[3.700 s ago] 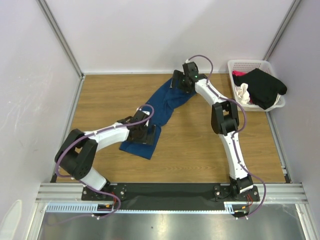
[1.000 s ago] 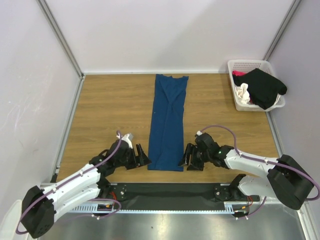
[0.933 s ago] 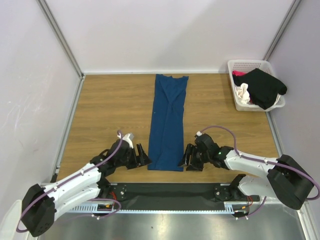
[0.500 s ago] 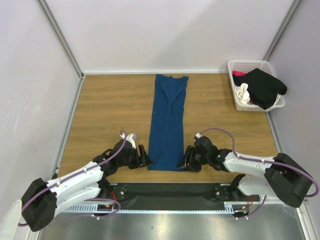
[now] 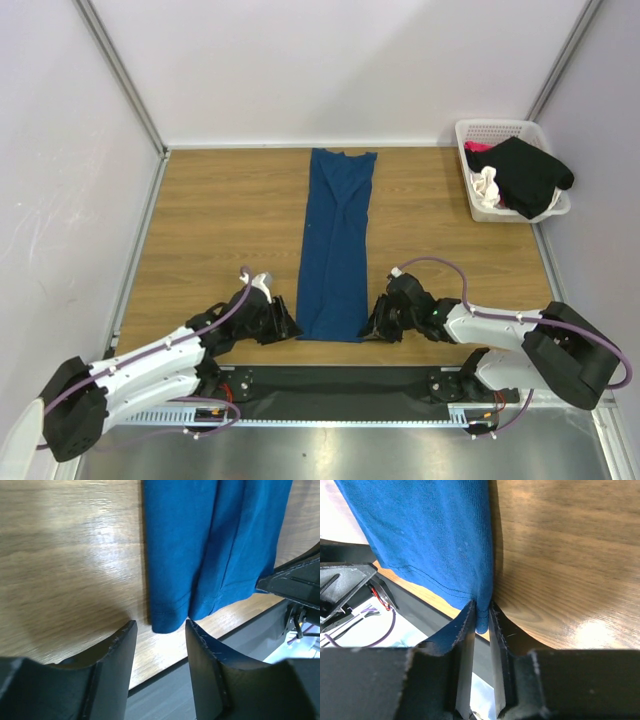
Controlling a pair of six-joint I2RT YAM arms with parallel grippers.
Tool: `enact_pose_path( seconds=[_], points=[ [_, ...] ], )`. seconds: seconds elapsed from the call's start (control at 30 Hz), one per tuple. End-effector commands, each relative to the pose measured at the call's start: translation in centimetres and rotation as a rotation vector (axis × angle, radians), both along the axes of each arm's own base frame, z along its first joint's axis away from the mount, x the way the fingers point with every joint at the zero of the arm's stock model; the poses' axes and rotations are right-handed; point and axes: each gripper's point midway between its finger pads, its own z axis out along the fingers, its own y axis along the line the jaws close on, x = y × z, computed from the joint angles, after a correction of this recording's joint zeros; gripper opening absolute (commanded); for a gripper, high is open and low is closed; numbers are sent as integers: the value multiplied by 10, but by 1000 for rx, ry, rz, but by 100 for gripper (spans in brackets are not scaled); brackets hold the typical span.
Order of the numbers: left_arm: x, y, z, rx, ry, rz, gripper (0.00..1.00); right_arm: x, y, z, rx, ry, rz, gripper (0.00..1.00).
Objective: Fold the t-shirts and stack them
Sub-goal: Fold the tshirt
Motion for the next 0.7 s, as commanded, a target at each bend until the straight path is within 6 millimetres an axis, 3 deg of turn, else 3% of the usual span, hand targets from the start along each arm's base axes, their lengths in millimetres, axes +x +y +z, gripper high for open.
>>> enact_pose_path(
  seconds=[0.0,0.2,0.37,0.4,0.43,0.47,0.67],
  points=[
    [-12,5,-18,47,53,-3,50,-8,-18,-22,-98,20,-6,22],
    [-16,5,-23,55,66,-7,47,-9,-20,-24,-108,18,-7,18],
    [-15,11,-29,86,61,4,19,-9,-20,-25,-104,18,-16,8],
    [-14,11,-29,90,58,6,4,-10,-20,-25,-101,17,-16,6],
    [-12,11,-28,93,51,11,0,-9,-20,-25,-101,17,-18,4],
    [-11,11,-28,94,49,10,0,-9,-20,-24,-101,16,-18,0],
    [-4,12,-14,121,9,4,0,-9,-21,-16,-102,4,-17,0]
  ],
)
